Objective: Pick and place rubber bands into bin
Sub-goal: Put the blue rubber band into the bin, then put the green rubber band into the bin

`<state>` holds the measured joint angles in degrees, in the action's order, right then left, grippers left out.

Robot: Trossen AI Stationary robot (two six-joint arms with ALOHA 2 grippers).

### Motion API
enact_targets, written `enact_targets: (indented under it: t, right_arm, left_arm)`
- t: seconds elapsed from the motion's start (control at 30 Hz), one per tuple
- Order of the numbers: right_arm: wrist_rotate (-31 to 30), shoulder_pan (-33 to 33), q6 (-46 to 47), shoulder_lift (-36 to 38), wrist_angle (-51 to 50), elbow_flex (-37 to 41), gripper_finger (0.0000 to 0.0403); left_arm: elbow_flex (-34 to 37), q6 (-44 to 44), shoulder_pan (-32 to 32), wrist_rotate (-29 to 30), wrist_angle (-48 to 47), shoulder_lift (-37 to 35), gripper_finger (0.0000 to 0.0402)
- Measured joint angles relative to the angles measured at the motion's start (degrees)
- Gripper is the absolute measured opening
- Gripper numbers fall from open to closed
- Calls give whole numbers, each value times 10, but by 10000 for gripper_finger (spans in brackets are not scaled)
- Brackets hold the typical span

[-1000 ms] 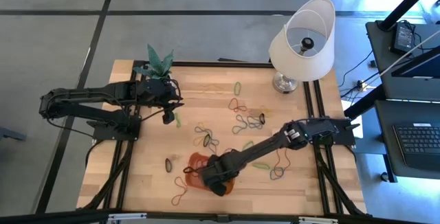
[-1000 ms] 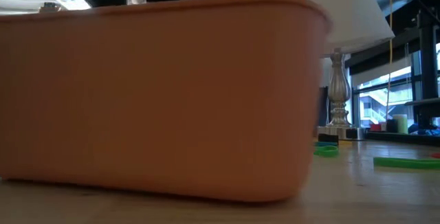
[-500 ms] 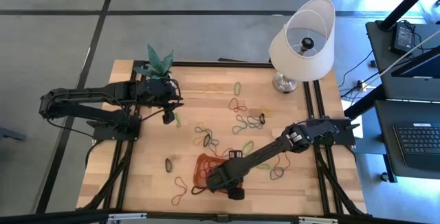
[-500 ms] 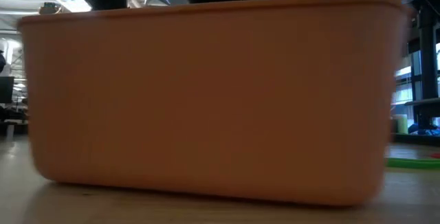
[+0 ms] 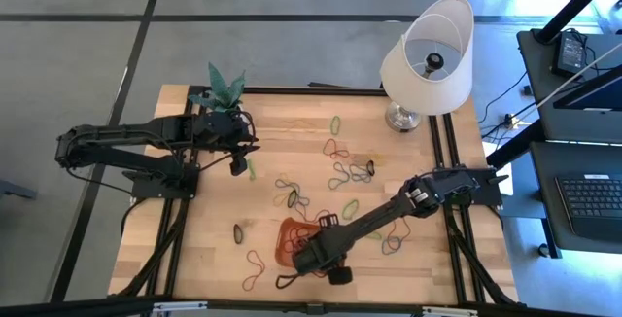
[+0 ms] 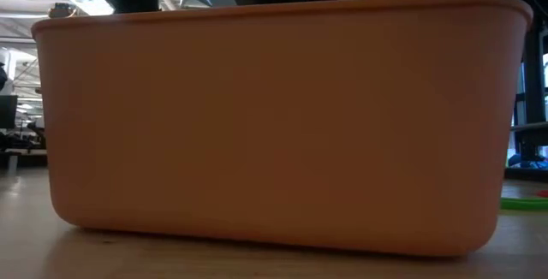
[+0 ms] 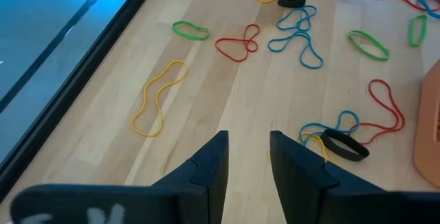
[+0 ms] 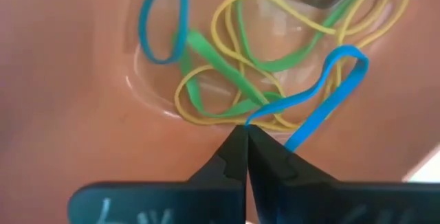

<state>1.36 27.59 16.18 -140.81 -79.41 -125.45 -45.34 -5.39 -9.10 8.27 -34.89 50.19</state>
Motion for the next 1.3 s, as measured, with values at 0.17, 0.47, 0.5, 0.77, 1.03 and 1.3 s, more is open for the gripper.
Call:
enact_targets:
  t: [0.17,0.47,0.5,0.77,1.03,1.3]
  right_arm:
    - [-2,-1,22,0,4,-11,43]
    - [-3,-8,92,0,5,-62,106]
    - [-4,-8,101,0,5,-68,112]
    - [-32,-6,220,19,-2,-89,134]
    - [-236,37,344,86,-45,-81,92]
    - [-333,85,482,198,-91,83,26]
  left_arm:
    - [0,0,0,0,0,0,102]
    - [0,2,0,0,0,0,102]
    - [0,2,0,0,0,0,102]
    - [0,2,0,0,0,0,102]
    - [0,2,0,-33,4,0,102]
    - [0,2,1,-33,5,0,102]
